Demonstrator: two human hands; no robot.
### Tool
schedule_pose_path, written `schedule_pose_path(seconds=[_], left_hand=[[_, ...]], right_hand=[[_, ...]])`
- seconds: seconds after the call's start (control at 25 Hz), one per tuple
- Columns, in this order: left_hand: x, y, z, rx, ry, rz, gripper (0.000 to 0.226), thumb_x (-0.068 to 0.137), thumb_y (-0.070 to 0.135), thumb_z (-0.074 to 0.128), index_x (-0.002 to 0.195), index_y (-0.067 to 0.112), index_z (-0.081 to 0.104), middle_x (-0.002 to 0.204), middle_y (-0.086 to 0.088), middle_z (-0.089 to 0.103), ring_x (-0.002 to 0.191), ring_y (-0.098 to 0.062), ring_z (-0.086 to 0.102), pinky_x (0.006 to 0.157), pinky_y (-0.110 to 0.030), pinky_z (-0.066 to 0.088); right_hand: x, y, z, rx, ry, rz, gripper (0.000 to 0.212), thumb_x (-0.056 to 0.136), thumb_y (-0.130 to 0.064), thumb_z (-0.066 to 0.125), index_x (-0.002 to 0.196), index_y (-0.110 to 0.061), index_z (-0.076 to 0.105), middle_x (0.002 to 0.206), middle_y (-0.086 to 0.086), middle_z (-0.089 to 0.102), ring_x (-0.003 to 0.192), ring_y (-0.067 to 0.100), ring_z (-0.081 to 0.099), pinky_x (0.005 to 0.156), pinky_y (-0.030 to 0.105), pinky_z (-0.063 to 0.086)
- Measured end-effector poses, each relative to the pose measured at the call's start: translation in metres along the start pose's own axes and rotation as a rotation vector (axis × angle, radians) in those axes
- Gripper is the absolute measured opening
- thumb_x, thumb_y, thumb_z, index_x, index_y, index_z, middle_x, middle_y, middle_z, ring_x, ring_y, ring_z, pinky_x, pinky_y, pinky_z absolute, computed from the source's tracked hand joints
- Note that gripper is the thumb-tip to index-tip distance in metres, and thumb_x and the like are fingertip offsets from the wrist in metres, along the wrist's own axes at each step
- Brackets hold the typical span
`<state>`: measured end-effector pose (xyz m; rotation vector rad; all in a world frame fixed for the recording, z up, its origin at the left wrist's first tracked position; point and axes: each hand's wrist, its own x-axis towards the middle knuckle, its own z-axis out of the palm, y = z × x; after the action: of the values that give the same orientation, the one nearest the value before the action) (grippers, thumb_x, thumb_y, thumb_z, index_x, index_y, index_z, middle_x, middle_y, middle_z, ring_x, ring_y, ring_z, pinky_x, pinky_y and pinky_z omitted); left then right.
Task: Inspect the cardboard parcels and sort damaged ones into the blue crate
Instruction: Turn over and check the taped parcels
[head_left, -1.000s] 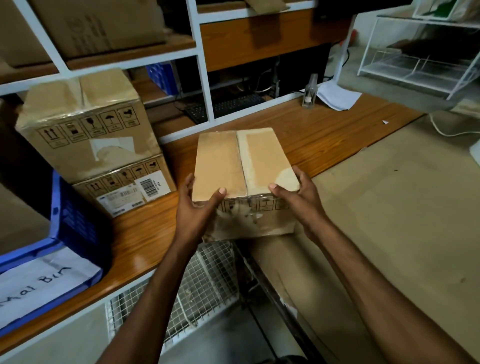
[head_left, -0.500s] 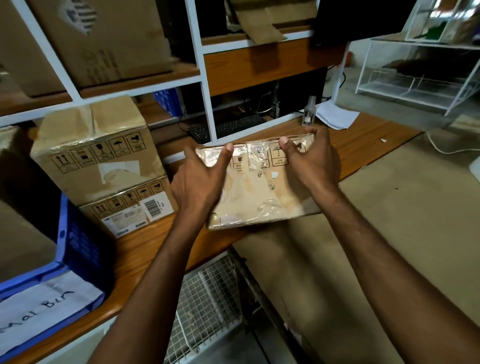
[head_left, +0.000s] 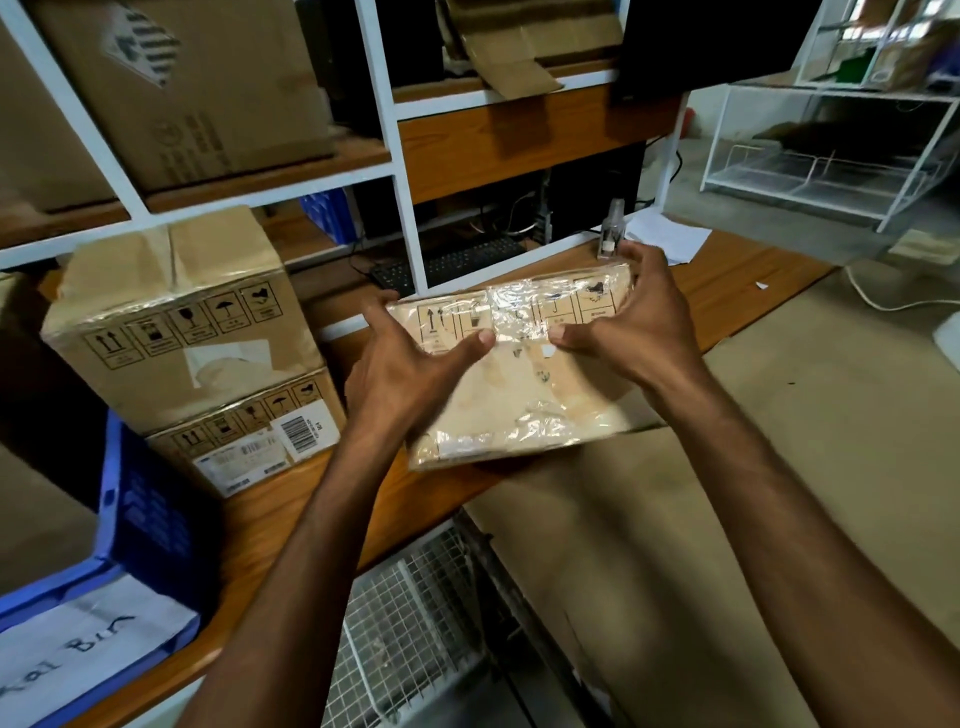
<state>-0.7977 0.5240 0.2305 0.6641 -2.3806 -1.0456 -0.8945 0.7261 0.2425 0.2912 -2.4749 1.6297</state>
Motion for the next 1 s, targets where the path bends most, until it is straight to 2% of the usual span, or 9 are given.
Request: schedule_pose_path(seconds=[0.12, 0.24, 0.36, 0.48, 0.56, 0.64, 0.8, 0.92, 1.0], left_hand=[[0.007, 0.008, 0.011, 0.023, 0.044, 0.056, 0.103, 0.082, 0.07, 0.072, 0.152, 0.023, 0.015, 0.137, 0.0, 0.056, 0.1, -0.019, 0.057, 0.076, -0.029, 0.041], [0.011, 0.002, 0.023, -0.034, -0.002, 0.115, 0.108, 0.08, 0.067, 0.075, 0.154, 0.026, 0.009, 0.152, -0.001, 0.046, 0.104, -0.014, 0.059, 0.065, -0.02, 0.035], [0.018, -0.001, 0.026, 0.02, 0.05, 0.127, 0.111, 0.084, 0.066, 0.072, 0.163, 0.023, 0.006, 0.162, -0.004, 0.032, 0.126, -0.026, 0.058, 0.083, -0.028, 0.041], [0.02, 0.0, 0.022, 0.046, -0.027, 0.129, 0.125, 0.081, 0.069, 0.072, 0.165, 0.022, -0.007, 0.17, -0.005, 0.013, 0.139, -0.032, 0.048, 0.097, -0.04, 0.046], [0.017, -0.003, 0.019, 0.052, 0.021, 0.126, 0.121, 0.078, 0.075, 0.071, 0.164, 0.023, 0.004, 0.163, -0.005, 0.032, 0.13, -0.029, 0.056, 0.095, -0.043, 0.051], [0.016, -0.001, 0.014, 0.038, 0.132, 0.105, 0.099, 0.081, 0.079, 0.065, 0.153, 0.024, 0.026, 0.142, 0.0, 0.056, 0.113, -0.022, 0.063, 0.085, -0.038, 0.052], [0.038, 0.006, 0.007, 0.115, 0.209, 0.111, 0.059, 0.1, 0.062, 0.054, 0.138, 0.019, 0.042, 0.117, 0.003, 0.07, 0.094, -0.021, 0.068, 0.069, -0.03, 0.044], [0.057, 0.009, 0.007, 0.147, 0.175, 0.151, 0.054, 0.101, 0.056, 0.055, 0.137, 0.018, 0.043, 0.123, -0.002, 0.07, 0.105, -0.027, 0.069, 0.075, -0.033, 0.042], [0.058, 0.007, 0.009, 0.11, 0.042, 0.132, 0.071, 0.094, 0.066, 0.059, 0.144, 0.021, 0.037, 0.134, 0.0, 0.064, 0.113, -0.027, 0.067, 0.084, -0.038, 0.048]], right_hand=[[0.006, 0.006, 0.006, -0.059, 0.037, -0.001, 0.105, 0.069, -0.037, 0.095, 0.153, -0.025, 0.032, 0.136, -0.01, 0.056, 0.123, 0.014, 0.056, 0.094, 0.023, 0.049], [0.001, 0.022, 0.01, -0.205, -0.007, 0.009, 0.121, 0.068, -0.061, 0.086, 0.16, -0.028, 0.015, 0.154, -0.004, 0.048, 0.133, 0.022, 0.054, 0.105, 0.043, 0.049], [0.0, 0.024, 0.022, -0.284, 0.114, -0.023, 0.122, 0.064, -0.073, 0.081, 0.16, -0.027, 0.019, 0.155, -0.003, 0.049, 0.135, 0.025, 0.054, 0.105, 0.047, 0.05], [0.004, 0.017, 0.022, -0.174, 0.042, 0.001, 0.122, 0.064, -0.062, 0.088, 0.159, -0.028, 0.019, 0.146, -0.004, 0.056, 0.128, 0.021, 0.056, 0.101, 0.041, 0.051], [0.004, 0.014, 0.013, -0.132, 0.037, 0.023, 0.111, 0.068, -0.052, 0.091, 0.156, -0.027, 0.03, 0.136, -0.006, 0.063, 0.12, 0.018, 0.061, 0.096, 0.035, 0.052], [0.001, 0.011, 0.007, -0.16, 0.132, -0.003, 0.088, 0.075, -0.054, 0.086, 0.148, -0.026, 0.046, 0.127, -0.009, 0.068, 0.113, 0.016, 0.065, 0.093, 0.034, 0.053], [0.012, 0.001, 0.007, -0.273, 0.313, 0.006, 0.047, 0.091, -0.053, 0.069, 0.128, -0.024, 0.064, 0.113, -0.009, 0.074, 0.102, 0.018, 0.069, 0.081, 0.032, 0.051], [0.029, -0.001, 0.005, -0.32, 0.27, 0.031, 0.046, 0.092, -0.052, 0.068, 0.129, -0.025, 0.063, 0.114, -0.008, 0.073, 0.104, 0.023, 0.068, 0.076, 0.03, 0.044], [0.032, 0.003, 0.003, -0.295, 0.078, 0.066, 0.069, 0.086, -0.06, 0.071, 0.143, -0.028, 0.05, 0.127, -0.007, 0.069, 0.114, 0.025, 0.066, 0.087, 0.035, 0.051]])
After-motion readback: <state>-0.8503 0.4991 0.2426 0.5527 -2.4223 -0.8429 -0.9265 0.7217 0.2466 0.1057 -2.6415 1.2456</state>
